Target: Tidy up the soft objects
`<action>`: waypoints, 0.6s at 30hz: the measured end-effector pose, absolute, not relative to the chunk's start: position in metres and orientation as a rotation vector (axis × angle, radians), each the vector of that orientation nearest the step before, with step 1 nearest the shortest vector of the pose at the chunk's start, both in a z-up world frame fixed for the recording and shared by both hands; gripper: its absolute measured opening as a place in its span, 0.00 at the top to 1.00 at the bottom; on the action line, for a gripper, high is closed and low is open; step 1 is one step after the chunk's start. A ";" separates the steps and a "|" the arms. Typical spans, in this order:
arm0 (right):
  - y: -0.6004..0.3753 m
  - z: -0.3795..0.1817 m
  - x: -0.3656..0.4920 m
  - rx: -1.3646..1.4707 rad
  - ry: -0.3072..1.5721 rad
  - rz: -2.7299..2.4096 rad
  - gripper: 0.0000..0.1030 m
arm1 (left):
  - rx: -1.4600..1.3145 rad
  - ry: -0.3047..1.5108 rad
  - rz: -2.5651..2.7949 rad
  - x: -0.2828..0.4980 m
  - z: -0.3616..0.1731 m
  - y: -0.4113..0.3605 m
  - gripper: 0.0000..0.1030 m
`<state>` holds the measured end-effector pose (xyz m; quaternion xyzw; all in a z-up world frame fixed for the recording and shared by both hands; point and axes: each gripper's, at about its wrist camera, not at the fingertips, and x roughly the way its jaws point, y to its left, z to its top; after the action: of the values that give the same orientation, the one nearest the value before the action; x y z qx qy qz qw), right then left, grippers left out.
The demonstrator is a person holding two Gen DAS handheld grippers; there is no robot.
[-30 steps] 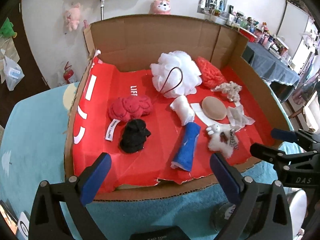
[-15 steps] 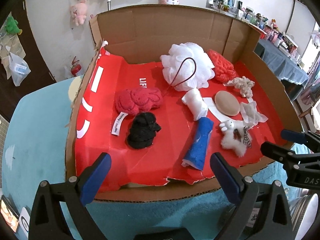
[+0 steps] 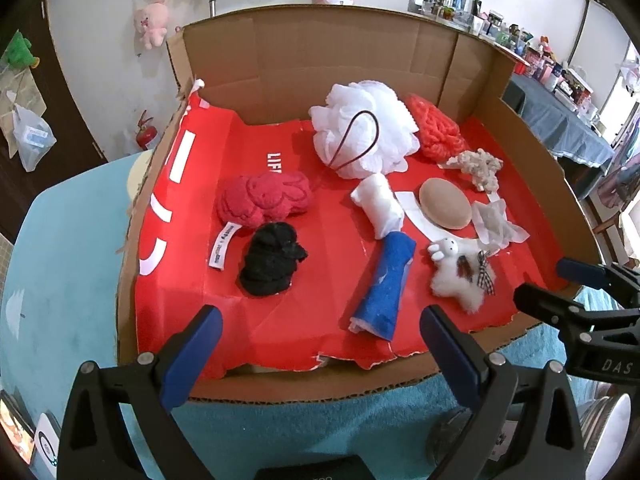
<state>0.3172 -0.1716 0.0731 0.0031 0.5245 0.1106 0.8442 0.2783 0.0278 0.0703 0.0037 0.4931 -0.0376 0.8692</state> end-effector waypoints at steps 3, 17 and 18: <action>-0.172 0.073 0.317 0.008 1.103 0.232 0.15 | 0.000 1.031 -0.074 0.279 0.070 0.029 0.02; -0.173 0.073 0.316 0.012 1.099 0.234 0.15 | 0.002 1.034 -0.072 0.280 0.068 0.029 0.02; -0.173 0.073 0.316 0.013 1.098 0.234 0.15 | 0.002 1.034 -0.072 0.281 0.068 0.029 0.02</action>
<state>0.3163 -0.1729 0.0732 0.0060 0.5208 0.1110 0.8464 0.2809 0.0291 0.0676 0.0011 0.4943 -0.0343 0.8686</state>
